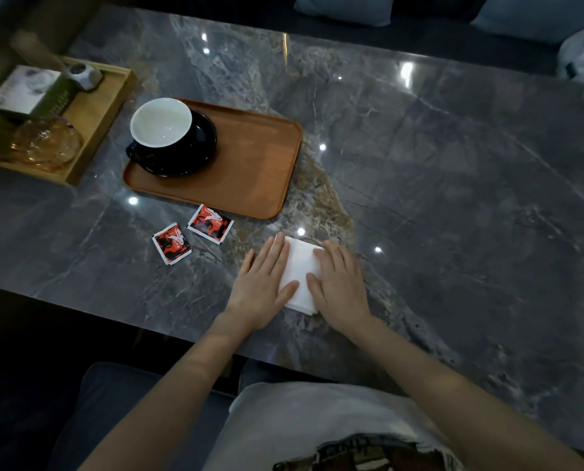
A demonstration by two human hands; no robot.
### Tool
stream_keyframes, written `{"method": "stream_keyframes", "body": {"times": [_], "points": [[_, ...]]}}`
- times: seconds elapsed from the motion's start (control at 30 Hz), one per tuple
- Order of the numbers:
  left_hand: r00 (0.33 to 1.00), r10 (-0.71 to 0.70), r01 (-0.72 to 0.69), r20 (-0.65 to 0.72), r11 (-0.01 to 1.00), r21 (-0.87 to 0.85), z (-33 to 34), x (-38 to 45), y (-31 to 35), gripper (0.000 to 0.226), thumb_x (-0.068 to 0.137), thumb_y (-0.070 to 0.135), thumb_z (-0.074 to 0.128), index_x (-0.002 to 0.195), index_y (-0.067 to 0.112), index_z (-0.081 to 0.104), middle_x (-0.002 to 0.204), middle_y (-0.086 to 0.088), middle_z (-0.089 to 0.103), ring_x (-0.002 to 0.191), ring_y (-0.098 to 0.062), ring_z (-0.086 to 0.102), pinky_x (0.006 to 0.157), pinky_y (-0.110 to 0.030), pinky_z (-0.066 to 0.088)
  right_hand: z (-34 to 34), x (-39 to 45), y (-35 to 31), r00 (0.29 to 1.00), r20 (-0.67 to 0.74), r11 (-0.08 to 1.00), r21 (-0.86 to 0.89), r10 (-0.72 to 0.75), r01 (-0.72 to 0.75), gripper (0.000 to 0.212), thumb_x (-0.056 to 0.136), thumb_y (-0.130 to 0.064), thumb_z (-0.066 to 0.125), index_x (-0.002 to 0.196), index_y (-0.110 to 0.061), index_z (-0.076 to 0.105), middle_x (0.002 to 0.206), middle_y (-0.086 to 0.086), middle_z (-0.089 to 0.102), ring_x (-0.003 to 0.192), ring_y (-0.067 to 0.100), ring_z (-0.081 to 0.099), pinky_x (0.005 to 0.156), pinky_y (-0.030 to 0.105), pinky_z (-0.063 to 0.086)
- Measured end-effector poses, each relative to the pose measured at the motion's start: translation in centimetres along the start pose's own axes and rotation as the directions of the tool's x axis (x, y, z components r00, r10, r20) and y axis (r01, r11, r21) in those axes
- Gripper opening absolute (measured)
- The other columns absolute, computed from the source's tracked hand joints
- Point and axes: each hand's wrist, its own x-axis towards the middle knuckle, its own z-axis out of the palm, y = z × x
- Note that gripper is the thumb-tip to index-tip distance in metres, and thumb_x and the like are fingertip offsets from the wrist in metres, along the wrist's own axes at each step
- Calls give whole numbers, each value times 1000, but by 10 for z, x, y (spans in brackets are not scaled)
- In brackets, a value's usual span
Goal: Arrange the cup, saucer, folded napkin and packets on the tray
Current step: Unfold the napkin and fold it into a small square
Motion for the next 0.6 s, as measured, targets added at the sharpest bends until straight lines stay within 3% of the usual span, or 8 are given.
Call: {"method": "stream_keyframes", "body": {"times": [0.13,0.3,0.4,0.5,0.6], "points": [[999,-23,25,39,999,-44,-4,0,2,81,89,58,30,144,16,-11,146,8,-24,136,-8,-21,115,-40,-3,-11,28,-8,998,65,999,35,3,-6,45,87,-30,50,129,-12,43,129,8,50,119,25,40,103,36,33],[998,-60,59,-1,994,-93,-2,-3,6,90,86,61,36,136,17,-24,144,2,-29,136,-13,-23,115,-38,-6,-19,55,-14,965,233,989,57,123,-139,46,80,-35,60,120,-14,51,122,11,54,117,29,43,98,40,38],[998,-65,61,-25,988,-140,-3,-3,6,94,84,62,39,135,17,-26,147,0,-27,139,-14,-19,115,-37,-6,-26,68,-14,949,295,975,154,108,-159,37,77,-34,63,104,-9,61,110,13,64,102,29,55,84,36,44],[997,-66,62,-26,990,-129,-3,-4,7,96,83,63,39,138,13,-22,154,-5,-19,142,-17,-14,115,-36,-5,-32,78,-14,904,421,959,222,71,-179,39,80,-35,61,94,1,66,98,21,67,89,33,61,68,34,42],[998,-65,61,-25,990,-126,-1,-7,6,99,82,66,37,141,11,-18,155,-6,-17,141,-13,-16,115,-36,-6,-36,81,-16,865,499,949,249,48,-196,41,78,-31,64,91,8,65,83,25,62,79,36,58,53,31,31]]}}
